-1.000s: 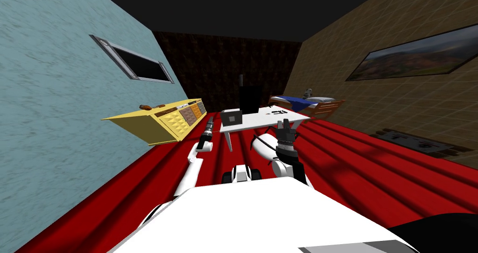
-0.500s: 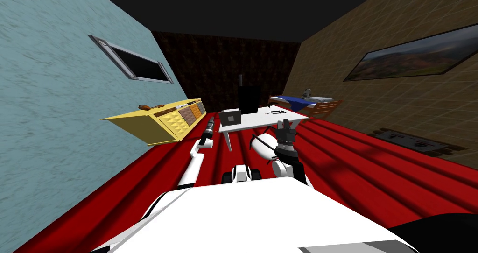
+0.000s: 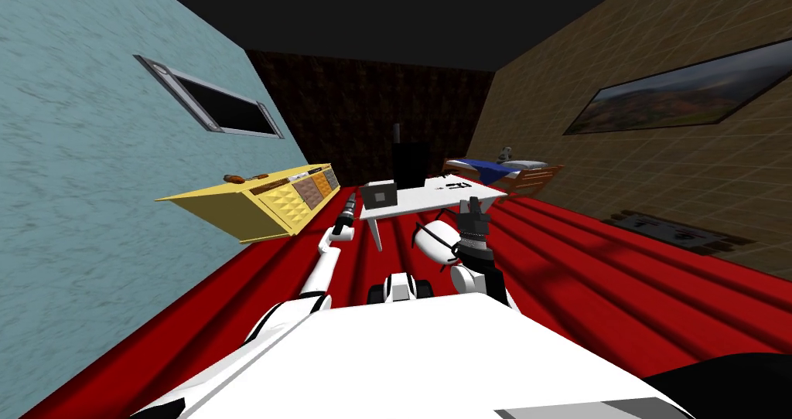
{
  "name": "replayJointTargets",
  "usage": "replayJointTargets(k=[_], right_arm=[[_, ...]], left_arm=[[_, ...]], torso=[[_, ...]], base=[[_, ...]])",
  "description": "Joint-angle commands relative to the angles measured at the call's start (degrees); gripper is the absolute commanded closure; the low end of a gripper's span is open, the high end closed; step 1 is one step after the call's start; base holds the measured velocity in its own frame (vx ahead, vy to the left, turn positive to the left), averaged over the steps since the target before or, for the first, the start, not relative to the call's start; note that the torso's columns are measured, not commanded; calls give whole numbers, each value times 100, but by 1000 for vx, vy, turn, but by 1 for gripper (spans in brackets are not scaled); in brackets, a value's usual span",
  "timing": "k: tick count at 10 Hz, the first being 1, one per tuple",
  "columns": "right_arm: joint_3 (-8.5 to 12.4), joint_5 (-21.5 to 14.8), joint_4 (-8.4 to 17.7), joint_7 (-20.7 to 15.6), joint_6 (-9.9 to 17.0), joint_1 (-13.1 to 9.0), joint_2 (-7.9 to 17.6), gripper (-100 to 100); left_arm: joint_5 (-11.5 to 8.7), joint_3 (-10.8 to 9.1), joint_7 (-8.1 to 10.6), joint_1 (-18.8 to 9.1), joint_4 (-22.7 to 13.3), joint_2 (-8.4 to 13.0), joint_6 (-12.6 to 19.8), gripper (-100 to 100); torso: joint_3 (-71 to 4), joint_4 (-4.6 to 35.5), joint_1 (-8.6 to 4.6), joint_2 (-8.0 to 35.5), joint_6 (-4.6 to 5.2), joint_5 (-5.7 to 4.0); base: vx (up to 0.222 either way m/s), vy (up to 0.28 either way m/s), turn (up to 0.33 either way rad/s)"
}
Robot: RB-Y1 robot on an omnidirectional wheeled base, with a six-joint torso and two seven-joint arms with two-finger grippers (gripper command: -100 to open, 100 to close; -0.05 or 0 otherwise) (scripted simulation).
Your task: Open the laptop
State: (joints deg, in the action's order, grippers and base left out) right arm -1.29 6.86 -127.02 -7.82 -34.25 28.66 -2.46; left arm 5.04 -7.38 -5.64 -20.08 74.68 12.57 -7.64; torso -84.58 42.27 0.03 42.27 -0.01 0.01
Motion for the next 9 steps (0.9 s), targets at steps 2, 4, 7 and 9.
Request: replayJointTargets(k=[2, 4, 7, 9], right_arm=[[0, 0, 0, 0, 0, 0, 0, 0], [0, 0, 0, 0, 0, 0, 0, 0], [0, 0, 0, 0, 0, 0, 0, 0], [0, 0, 0, 0, 0, 0, 0, 0]], left_arm=[[112, -79, 52, -420, -603, 119, 154, -100], [166, -115, 72, -610, -856, 178, 215, -100], [220, -149, 92, -791, -1174, 244, 275, -100], [322, -214, 128, -1126, -1571, 396, 384, -100]], torso=[[1, 1, -1, 2, 0, -1], [1, 1, -2, 2, 0, -1], [0, 1, -2, 1, 1, -1], [0, 1, -3, 0, 2, -1]], base=[[9, -27, -41], [11, -26, -36], [14, -21, -37], [22, -30, -70]])
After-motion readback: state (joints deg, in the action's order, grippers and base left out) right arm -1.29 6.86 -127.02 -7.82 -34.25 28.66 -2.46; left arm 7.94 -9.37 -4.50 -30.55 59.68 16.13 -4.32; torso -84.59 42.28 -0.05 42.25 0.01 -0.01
